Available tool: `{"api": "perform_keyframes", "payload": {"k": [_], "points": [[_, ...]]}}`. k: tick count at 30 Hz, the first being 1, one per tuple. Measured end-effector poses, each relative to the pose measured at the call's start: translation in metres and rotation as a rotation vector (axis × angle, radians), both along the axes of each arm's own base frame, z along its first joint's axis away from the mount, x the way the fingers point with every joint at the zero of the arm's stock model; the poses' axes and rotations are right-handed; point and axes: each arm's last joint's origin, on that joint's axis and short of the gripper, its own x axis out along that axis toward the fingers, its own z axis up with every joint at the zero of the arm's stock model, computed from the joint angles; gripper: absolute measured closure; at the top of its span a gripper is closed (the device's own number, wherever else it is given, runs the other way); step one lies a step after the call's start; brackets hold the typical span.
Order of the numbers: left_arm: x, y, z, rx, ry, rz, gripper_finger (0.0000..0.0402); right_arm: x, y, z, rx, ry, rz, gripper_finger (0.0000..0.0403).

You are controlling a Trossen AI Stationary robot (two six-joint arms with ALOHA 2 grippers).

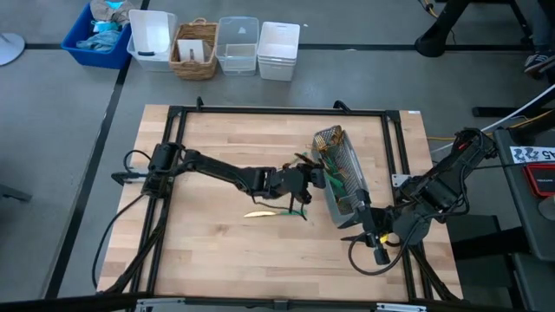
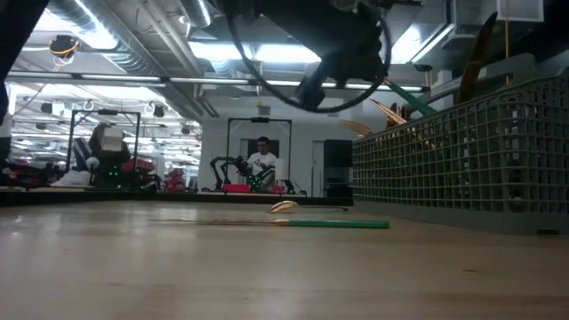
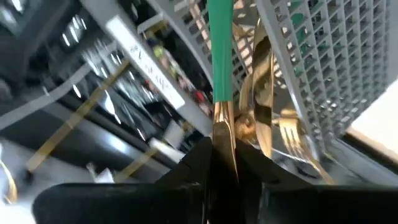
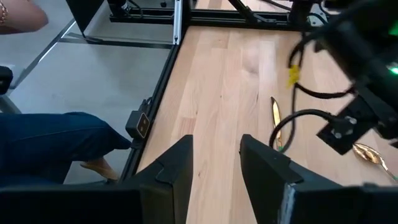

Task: Sort silverware
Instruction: Put the bottom left knife into the bottom section of the basket

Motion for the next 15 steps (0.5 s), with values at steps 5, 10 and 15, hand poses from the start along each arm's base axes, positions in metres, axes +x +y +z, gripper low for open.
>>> {"api": "perform_keyframes", "payload": {"k": [5, 10, 15], "points": [[0.004, 0.006, -0.001, 0.072, 0.087, -0.217, 0.0354, 0.000, 0.000, 0.000, -0.010, -0.003, 0.006, 0.0271], [0.006, 0.009, -0.002, 0.026, 0.080, -0.354, 0.0346, 0.000, 0.000, 0.000, -0.010, -0.003, 0.007, 0.0271], [0.007, 0.016, -0.001, -0.051, 0.045, -0.381, 0.0335, 0.000, 0.000, 0.000, -0.010, -0.003, 0.007, 0.0271]]}}
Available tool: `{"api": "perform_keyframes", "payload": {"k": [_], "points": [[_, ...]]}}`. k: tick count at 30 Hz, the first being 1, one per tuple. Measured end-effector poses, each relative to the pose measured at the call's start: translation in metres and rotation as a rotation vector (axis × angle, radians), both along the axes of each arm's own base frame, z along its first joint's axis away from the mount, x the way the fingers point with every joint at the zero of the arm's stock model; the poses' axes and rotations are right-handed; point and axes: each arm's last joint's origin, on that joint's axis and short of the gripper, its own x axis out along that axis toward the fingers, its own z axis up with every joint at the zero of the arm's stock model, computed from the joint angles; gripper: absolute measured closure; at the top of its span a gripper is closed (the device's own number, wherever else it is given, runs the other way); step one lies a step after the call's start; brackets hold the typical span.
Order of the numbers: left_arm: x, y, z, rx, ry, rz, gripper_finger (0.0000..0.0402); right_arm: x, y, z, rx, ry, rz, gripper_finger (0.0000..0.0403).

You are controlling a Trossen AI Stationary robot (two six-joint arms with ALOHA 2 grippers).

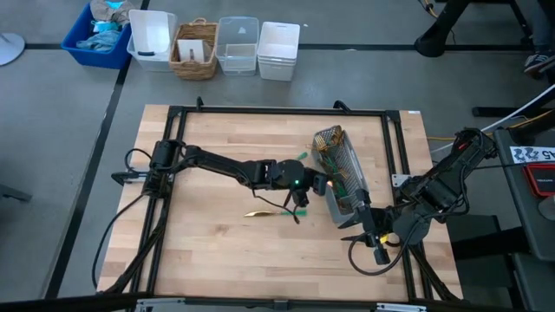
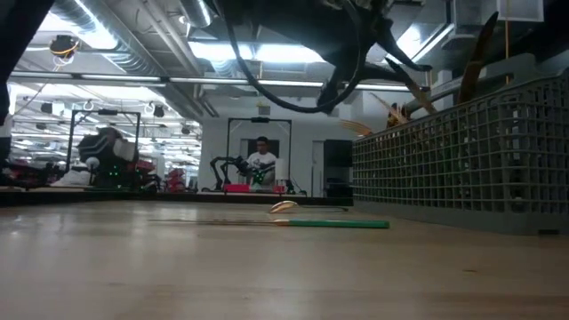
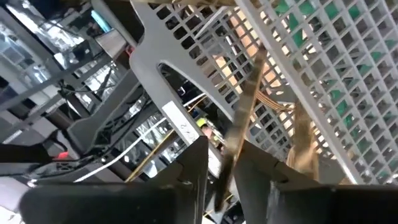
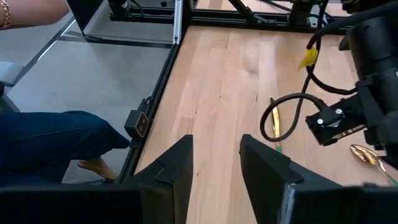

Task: Sort silverware
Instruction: Put the bottom left knife into the bottom section of the basket, then put the spoon into the top section of the basket

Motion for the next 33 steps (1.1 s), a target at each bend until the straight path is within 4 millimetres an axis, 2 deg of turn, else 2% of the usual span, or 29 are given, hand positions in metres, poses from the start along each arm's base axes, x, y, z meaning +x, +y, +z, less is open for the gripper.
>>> {"api": "perform_keyframes", "payload": {"k": [6, 11, 16, 21, 27, 30, 33], "points": [[0.000, 0.004, 0.000, -0.157, -0.038, 0.059, 0.0309, 0.000, 0.000, 0.000, -0.008, -0.007, -0.014, 0.0271], [-0.001, -0.002, 0.005, -0.442, -0.208, 0.293, 0.0301, 0.000, -0.001, 0.000, -0.016, -0.014, -0.029, 0.0271], [-0.008, -0.002, 0.016, -0.591, -0.292, 0.439, 0.0300, 0.000, -0.001, 0.000, -0.016, -0.013, -0.028, 0.0271], [-0.028, 0.006, 0.036, -0.751, -0.281, 0.549, 0.0300, -0.001, -0.001, -0.002, -0.022, 0.021, -0.001, 0.0271], [-0.069, 0.027, 0.056, -1.077, -0.201, 0.801, 0.0300, -0.003, -0.003, -0.004, -0.039, 0.040, 0.001, 0.0271], [-0.084, 0.044, 0.052, -1.308, -0.133, 0.959, 0.0300, -0.003, -0.003, -0.003, -0.050, 0.035, 0.009, 0.0271], [-0.092, 0.059, 0.035, -1.503, -0.080, 1.111, 0.0300, -0.003, -0.004, -0.003, -0.063, 0.027, 0.008, 0.0271]]}}
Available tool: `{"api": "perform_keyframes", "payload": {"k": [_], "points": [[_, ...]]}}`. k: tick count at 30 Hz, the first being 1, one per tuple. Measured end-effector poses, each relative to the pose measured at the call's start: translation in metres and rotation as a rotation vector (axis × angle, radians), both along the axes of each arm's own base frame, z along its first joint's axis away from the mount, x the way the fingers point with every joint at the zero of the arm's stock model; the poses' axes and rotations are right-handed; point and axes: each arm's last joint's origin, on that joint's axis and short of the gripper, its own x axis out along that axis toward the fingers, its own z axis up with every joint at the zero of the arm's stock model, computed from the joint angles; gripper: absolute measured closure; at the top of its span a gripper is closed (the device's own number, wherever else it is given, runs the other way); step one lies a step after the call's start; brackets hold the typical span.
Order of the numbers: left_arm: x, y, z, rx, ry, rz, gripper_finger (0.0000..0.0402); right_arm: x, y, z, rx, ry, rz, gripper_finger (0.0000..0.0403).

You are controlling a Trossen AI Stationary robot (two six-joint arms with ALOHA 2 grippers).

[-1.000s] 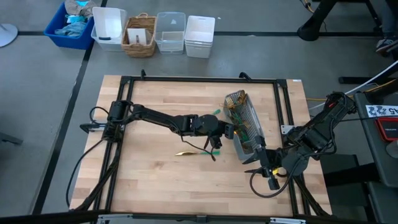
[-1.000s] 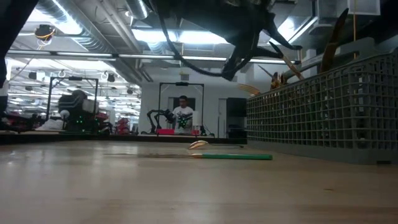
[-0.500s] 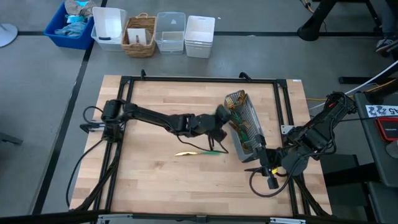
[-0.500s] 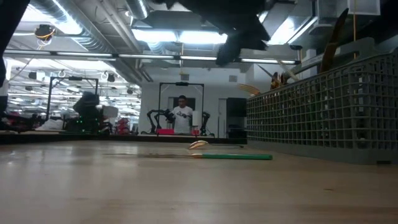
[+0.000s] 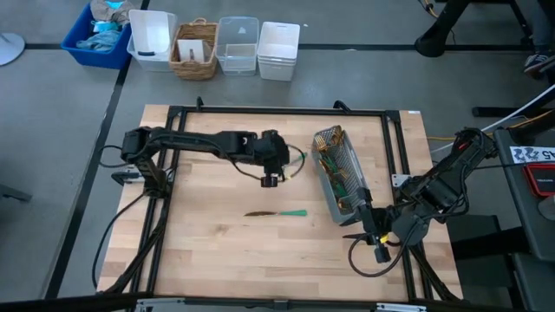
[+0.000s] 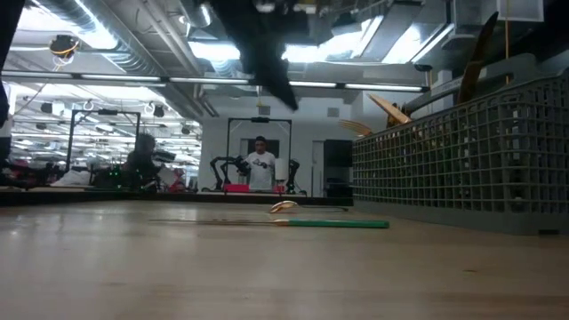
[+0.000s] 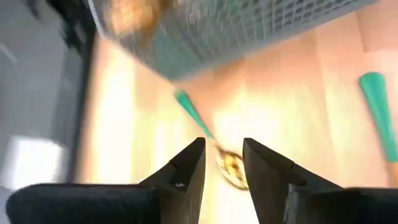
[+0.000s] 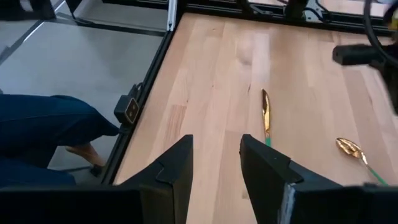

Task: Sort silverware
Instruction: Put the spoon into the top section of the basket

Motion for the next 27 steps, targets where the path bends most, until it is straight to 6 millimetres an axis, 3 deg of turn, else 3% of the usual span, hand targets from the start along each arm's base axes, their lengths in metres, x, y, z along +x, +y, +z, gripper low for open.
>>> {"api": "perform_keyframes", "payload": {"k": [4, 12, 17, 27], "points": [[-0.004, 0.012, -0.035, -0.163, -0.003, 0.147, 0.0300, 0.000, -0.001, 0.000, -0.016, -0.012, -0.024, 0.0271], [-0.001, 0.016, -0.094, -0.176, -0.140, 0.166, 0.0300, -0.001, -0.002, -0.001, -0.031, -0.001, -0.027, 0.0271], [0.011, 0.020, -0.112, -0.163, -0.219, 0.150, 0.0300, -0.001, -0.002, -0.002, -0.040, 0.000, -0.035, 0.0271], [0.014, 0.042, -0.151, -0.183, -0.150, 0.240, 0.0300, -0.001, -0.003, -0.002, -0.045, 0.004, -0.035, 0.0271]]}}
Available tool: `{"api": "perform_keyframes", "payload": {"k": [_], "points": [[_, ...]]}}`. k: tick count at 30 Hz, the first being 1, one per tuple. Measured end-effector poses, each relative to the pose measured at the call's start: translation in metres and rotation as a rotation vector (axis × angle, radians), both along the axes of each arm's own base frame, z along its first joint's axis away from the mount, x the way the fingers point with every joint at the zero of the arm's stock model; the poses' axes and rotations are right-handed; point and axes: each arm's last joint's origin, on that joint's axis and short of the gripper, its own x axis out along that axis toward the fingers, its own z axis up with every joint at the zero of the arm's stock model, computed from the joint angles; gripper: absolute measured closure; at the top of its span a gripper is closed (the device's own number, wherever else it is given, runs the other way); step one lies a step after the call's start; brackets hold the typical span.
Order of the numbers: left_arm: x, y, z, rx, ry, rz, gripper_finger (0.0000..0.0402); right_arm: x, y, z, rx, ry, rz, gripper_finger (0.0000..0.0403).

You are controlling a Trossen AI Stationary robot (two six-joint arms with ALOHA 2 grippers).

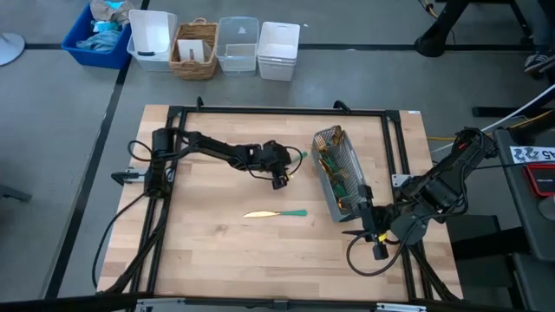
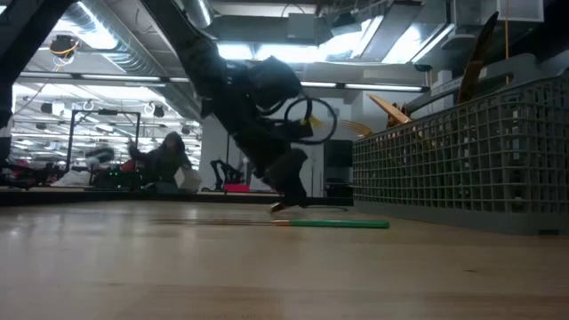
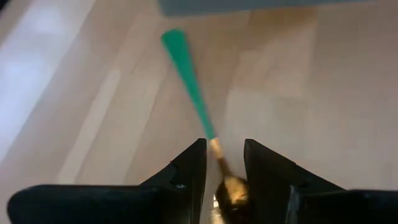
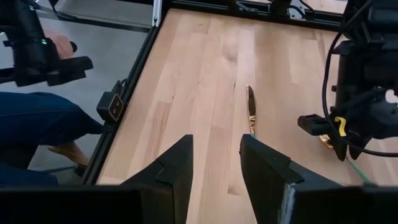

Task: Sort silverware
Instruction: Put the spoon into the top section of the basket

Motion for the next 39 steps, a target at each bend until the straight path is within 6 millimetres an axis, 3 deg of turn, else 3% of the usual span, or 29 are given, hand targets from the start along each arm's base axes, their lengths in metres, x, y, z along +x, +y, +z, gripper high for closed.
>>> {"api": "perform_keyframes", "payload": {"k": [7, 17, 25, 39], "points": [[-0.004, 0.014, -0.004, -0.006, 0.016, 0.036, 0.0300, 0.000, 0.000, 0.000, -0.005, 0.005, 0.000, 0.0271], [-0.010, 0.018, -0.011, -0.035, 0.099, 0.059, 0.0302, 0.000, 0.000, -0.001, -0.008, 0.009, 0.000, 0.0271], [-0.010, 0.017, -0.012, -0.030, 0.113, 0.041, 0.0388, 0.000, 0.000, -0.001, -0.009, 0.010, 0.000, 0.0271], [-0.009, 0.012, -0.006, -0.108, 0.055, 0.038, 0.0394, -0.003, -0.003, 0.002, 0.001, 0.003, 0.001, 0.0271]]}}
